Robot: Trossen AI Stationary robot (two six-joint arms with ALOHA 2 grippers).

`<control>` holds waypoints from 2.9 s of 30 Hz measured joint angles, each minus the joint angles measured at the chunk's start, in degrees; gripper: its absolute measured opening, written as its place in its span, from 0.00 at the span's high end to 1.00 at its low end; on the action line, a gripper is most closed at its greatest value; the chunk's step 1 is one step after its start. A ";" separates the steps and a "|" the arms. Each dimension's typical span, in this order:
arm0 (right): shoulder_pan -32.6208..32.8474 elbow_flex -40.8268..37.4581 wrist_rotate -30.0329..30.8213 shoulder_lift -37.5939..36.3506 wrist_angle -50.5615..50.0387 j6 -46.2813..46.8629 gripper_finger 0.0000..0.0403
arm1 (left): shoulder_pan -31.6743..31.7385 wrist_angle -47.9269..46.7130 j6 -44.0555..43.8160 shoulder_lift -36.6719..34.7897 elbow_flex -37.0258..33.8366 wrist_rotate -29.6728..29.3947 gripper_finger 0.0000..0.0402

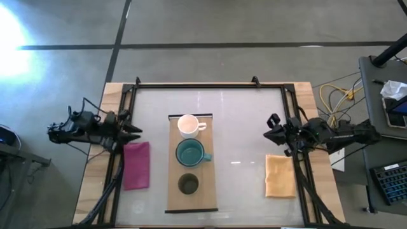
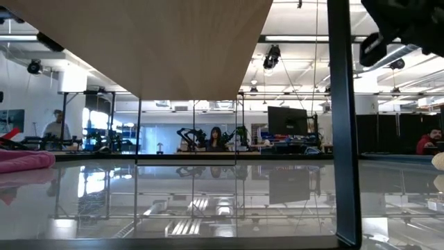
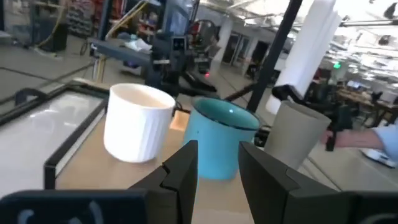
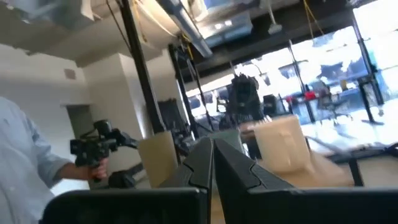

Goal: Stack small to large cups/mugs on shelf
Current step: Return to Home Position

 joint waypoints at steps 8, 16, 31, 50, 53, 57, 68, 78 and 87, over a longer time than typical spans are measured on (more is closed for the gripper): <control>-0.09 0.03 0.29 -8.37 -10.17 -3.85 0.98 | 0.00 14.54 0.01 -0.07 -9.71 0.02 0.75; -0.09 0.05 0.02 -13.03 -8.91 -13.54 0.98 | 0.00 38.87 3.01 -0.11 -23.60 0.23 0.75; -0.09 0.05 0.00 -12.34 -6.46 -7.61 0.98 | 0.13 44.24 4.34 0.59 -26.46 -0.22 0.75; -0.09 0.05 0.00 -11.31 -6.42 -6.48 0.98 | 0.13 44.32 4.34 0.59 -26.50 -0.15 0.75; -0.09 0.05 0.00 -11.31 -6.42 -6.47 0.98 | 0.13 44.34 4.34 0.50 -26.46 -0.15 0.75; -0.09 0.05 0.00 -11.33 -6.42 -6.50 0.98 | 0.13 44.31 4.34 0.56 -26.46 -0.15 0.75; -0.09 0.05 0.00 -11.33 -6.42 -6.54 0.98 | 0.13 44.30 4.35 0.70 -26.47 -0.15 0.75; -0.09 0.07 0.00 -11.33 -6.42 -6.62 0.98 | 0.13 44.30 4.35 0.71 -26.48 -0.13 0.75; -0.09 0.07 0.00 -11.33 -6.42 -6.62 0.98 | 0.13 44.30 4.36 0.70 -26.48 -0.13 0.75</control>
